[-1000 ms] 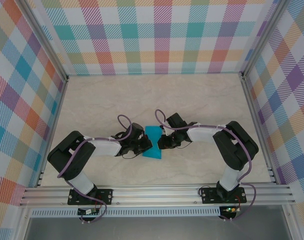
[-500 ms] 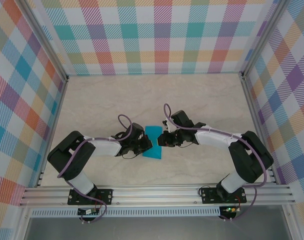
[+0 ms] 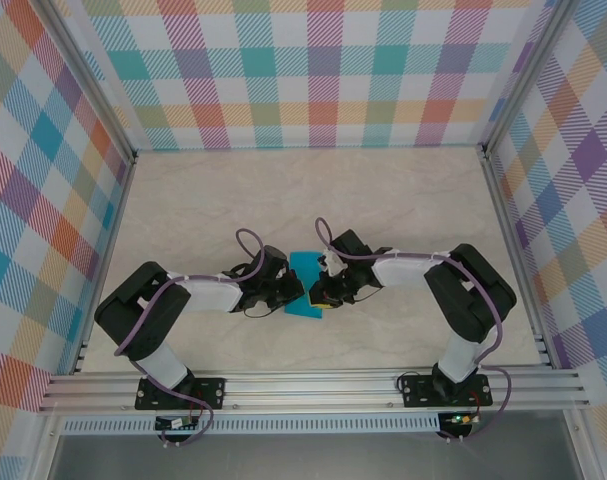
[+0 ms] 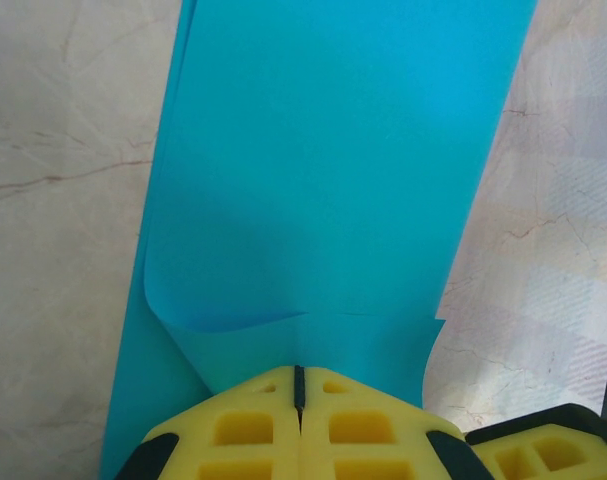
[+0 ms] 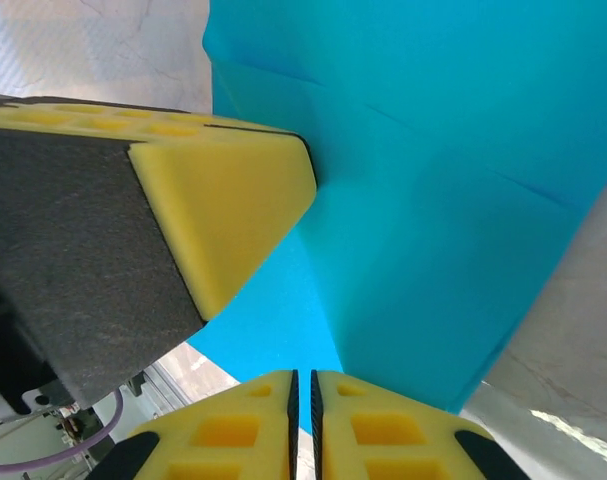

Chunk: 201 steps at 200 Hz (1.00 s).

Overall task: Fold a paper plane with a square sheet of paper (pick it up from the middle)
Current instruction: Fold the triangle a second time at the center of the table.

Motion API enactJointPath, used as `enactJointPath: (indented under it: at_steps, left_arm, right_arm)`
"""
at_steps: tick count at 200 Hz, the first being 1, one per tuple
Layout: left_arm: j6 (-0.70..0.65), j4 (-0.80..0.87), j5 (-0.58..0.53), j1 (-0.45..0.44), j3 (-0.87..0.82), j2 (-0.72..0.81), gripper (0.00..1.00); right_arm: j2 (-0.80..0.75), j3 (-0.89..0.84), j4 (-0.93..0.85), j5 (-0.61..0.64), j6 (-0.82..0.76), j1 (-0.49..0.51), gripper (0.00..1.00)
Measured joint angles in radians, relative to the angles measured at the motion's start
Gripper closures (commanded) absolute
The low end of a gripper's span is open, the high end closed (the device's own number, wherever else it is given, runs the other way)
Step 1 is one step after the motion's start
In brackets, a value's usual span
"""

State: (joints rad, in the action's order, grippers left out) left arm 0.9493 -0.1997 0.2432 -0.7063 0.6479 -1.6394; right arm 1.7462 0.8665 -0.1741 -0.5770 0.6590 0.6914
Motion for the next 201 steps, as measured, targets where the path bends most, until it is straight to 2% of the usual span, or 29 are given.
enactJointPath:
  at_steps: [54,174,201]
  left_arm:
    - [-0.003,0.01,0.0,0.0,0.004,0.0,1.0]
    - [-0.004,0.01,-0.001,-0.001,0.004,0.0,1.0]
    - [-0.004,0.01,-0.001,-0.001,0.004,0.0,1.0]
  right_arm:
    - [0.027,0.037,-0.042,0.0,-0.001,0.004,0.85]
    - [0.047,0.005,-0.051,0.004,-0.005,0.004,0.84]
    - [0.043,0.005,-0.055,0.005,-0.004,0.005,0.87]
